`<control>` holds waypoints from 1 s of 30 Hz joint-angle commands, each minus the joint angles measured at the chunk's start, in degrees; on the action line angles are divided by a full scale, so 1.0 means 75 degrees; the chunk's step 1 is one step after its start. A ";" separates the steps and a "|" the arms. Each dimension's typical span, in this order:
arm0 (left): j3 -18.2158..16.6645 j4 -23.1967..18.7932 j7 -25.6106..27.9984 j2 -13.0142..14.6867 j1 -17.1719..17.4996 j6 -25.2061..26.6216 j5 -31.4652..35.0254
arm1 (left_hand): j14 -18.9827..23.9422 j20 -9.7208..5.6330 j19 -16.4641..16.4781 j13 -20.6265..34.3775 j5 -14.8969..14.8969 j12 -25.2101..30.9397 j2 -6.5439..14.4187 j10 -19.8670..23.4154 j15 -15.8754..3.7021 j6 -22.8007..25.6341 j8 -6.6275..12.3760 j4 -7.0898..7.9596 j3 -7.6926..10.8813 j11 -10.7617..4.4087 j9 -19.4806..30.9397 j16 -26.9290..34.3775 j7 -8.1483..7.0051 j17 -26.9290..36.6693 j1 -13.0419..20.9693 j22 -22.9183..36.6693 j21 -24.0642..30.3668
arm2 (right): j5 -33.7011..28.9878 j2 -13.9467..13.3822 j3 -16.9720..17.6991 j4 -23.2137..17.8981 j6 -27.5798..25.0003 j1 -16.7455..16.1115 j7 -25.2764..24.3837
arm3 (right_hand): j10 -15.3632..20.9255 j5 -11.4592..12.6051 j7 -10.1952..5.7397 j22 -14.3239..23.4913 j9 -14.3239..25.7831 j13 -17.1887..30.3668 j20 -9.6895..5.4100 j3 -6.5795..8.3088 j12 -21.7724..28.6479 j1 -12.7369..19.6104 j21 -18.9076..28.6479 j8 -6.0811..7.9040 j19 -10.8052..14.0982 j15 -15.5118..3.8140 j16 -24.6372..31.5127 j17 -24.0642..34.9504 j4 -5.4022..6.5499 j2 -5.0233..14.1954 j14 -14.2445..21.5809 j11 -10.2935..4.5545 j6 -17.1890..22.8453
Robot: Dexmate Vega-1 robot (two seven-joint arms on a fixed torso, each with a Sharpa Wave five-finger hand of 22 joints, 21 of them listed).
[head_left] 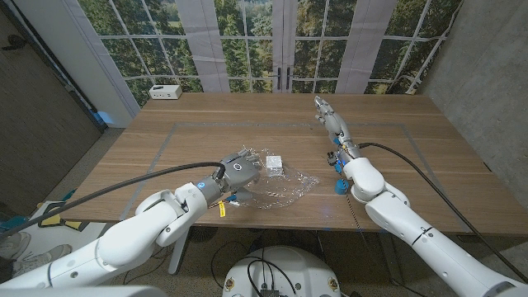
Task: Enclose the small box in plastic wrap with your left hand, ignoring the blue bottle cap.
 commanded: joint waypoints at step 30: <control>0.0281 0.0487 -0.0633 -0.0107 -0.0102 -0.0086 0.1611 | -0.0064 -0.0034 0.0290 0.0016 0.0411 0.0009 -0.0733 -0.0247 -0.0121 -0.0844 -0.0385 -0.0360 -0.0221 -0.0165 -0.0040 0.0022 -0.0561 -0.0012 0.0823 0.0015 -0.0096 | -0.0033 0.0214 -0.0128 0.0321 -0.0101 0.0316 -0.0033 | 0.0096 0.0019 -0.0019 0.0008 0.0030 0.0046 -0.0056 0.0077 0.0017 0.0017 0.0031 0.0021 0.0039 0.0013 0.0023 0.0033 0.0039 0.0091 0.0046 0.0004 0.0094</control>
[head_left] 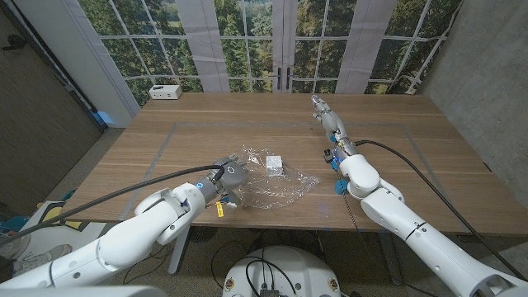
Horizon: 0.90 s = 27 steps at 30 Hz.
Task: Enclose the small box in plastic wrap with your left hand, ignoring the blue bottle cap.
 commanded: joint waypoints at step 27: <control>0.0833 0.1322 0.1921 -0.0311 -0.0121 0.0335 0.1626 | 0.0849 -0.0487 0.0709 0.0135 -0.0131 0.0227 0.0353 0.0720 -0.0815 -0.1146 -0.0277 0.0152 -0.0140 -0.0596 -0.0037 0.0167 -0.0579 0.0023 0.1284 0.0037 -0.0066 | -0.0046 -0.0054 -0.0050 -0.0061 -0.0201 0.0085 -0.0027 | 0.0065 0.0004 0.0013 0.0007 0.0011 0.0046 0.0019 0.0055 0.0008 0.0038 0.0033 0.0014 0.0020 0.0040 0.0028 0.0024 -0.0002 0.0027 0.0101 0.0063 0.0057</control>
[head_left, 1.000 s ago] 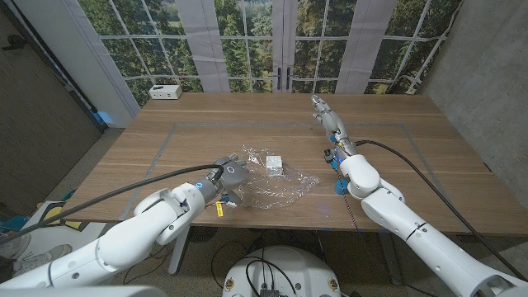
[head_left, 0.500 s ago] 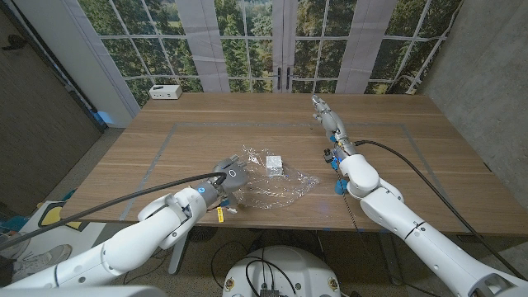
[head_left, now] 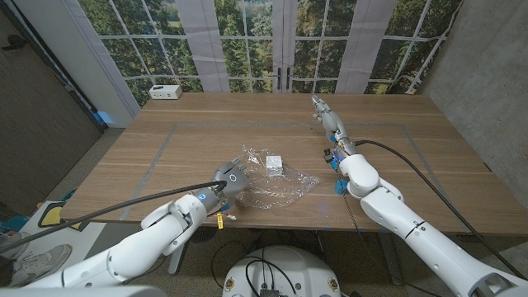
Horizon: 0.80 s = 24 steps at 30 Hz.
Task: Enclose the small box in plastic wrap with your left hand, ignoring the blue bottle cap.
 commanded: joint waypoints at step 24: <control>0.0612 0.1232 0.2909 -0.0656 -0.0045 0.1530 0.0479 | 0.1070 -0.0149 0.0673 0.0158 -0.0187 0.0330 0.1533 0.1100 -0.1025 0.1960 0.0809 0.0134 0.0869 -0.0003 -0.0035 0.0162 0.0487 0.0048 0.0826 0.0096 0.0196 | -0.0108 -0.0070 -0.0092 -0.0025 -0.0204 0.0202 0.0082 | 0.0052 -0.0005 0.0019 0.0026 0.0015 0.0047 0.0060 0.0056 0.0008 0.0045 0.0024 0.0010 0.0017 0.0030 0.0019 0.0017 -0.0013 -0.0022 0.0092 0.0032 0.0054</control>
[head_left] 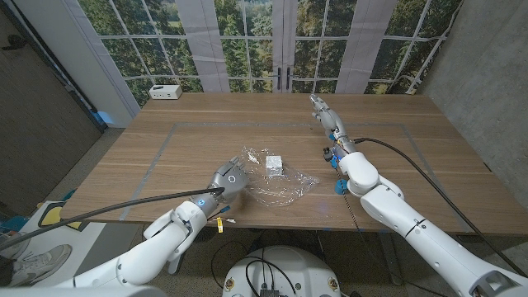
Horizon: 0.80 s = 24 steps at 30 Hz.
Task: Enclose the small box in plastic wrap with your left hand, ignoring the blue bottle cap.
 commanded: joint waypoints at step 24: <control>-0.0682 -0.1096 -0.1057 0.0851 -0.0215 -0.0575 -0.2442 | -0.0516 0.0151 -0.0411 0.0067 -0.0062 -0.0457 -0.1223 -0.0657 -0.0676 -0.0661 -0.0300 0.0817 -0.0666 0.0323 0.0098 -0.0221 0.0346 0.0084 -0.2259 0.0002 -0.0010 | 0.0093 0.0081 0.0019 0.0205 0.0086 0.0079 -0.0023 | 0.0040 0.0001 -0.0042 0.0025 0.0015 0.0010 0.0005 0.0088 -0.0003 0.0044 0.0025 0.0005 -0.0004 0.0030 0.0015 0.0023 0.0009 0.0028 0.0021 0.0031 0.0014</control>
